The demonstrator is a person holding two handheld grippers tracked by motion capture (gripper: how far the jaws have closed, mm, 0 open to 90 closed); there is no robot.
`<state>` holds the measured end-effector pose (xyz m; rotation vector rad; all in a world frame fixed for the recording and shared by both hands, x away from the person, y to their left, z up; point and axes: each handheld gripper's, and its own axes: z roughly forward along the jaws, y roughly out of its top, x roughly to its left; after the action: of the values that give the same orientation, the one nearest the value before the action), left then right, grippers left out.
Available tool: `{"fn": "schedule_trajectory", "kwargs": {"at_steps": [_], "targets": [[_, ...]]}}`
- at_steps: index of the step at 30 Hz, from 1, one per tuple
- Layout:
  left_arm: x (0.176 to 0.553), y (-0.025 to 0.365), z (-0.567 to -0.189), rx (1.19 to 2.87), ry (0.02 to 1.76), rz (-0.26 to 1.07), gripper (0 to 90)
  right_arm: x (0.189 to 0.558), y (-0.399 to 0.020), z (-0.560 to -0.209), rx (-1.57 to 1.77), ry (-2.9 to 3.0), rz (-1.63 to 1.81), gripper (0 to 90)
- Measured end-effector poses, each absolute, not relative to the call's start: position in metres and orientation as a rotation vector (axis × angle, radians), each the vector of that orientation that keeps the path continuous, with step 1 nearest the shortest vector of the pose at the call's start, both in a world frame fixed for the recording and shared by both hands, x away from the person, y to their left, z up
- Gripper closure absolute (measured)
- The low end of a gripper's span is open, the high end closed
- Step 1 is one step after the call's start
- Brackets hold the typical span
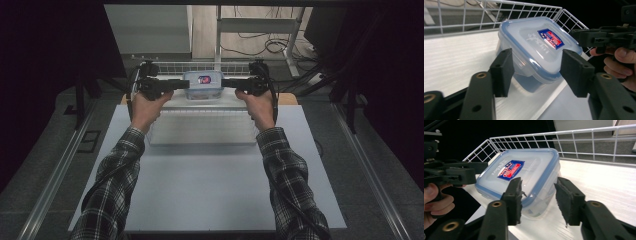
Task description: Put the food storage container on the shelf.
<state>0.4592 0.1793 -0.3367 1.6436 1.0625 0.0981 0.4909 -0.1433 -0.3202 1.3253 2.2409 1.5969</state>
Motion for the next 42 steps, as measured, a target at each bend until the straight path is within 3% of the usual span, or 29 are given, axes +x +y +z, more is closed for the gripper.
{"fn": "schedule_trajectory", "kwargs": {"at_steps": [15,29,42], "targets": [[0.439,0.177,-0.341,1.738,0.971,0.236,10.1,0.48,-0.151,-0.324,1.199,2.24,1.595,18.1],[0.419,0.18,-0.35,1.737,0.913,0.233,4.4,0.462,-0.148,-0.329,1.074,2.281,1.523,6.3],[0.395,0.179,-0.354,1.773,0.864,0.275,3.3,0.444,-0.147,-0.33,1.022,2.271,1.529,3.2]]}}
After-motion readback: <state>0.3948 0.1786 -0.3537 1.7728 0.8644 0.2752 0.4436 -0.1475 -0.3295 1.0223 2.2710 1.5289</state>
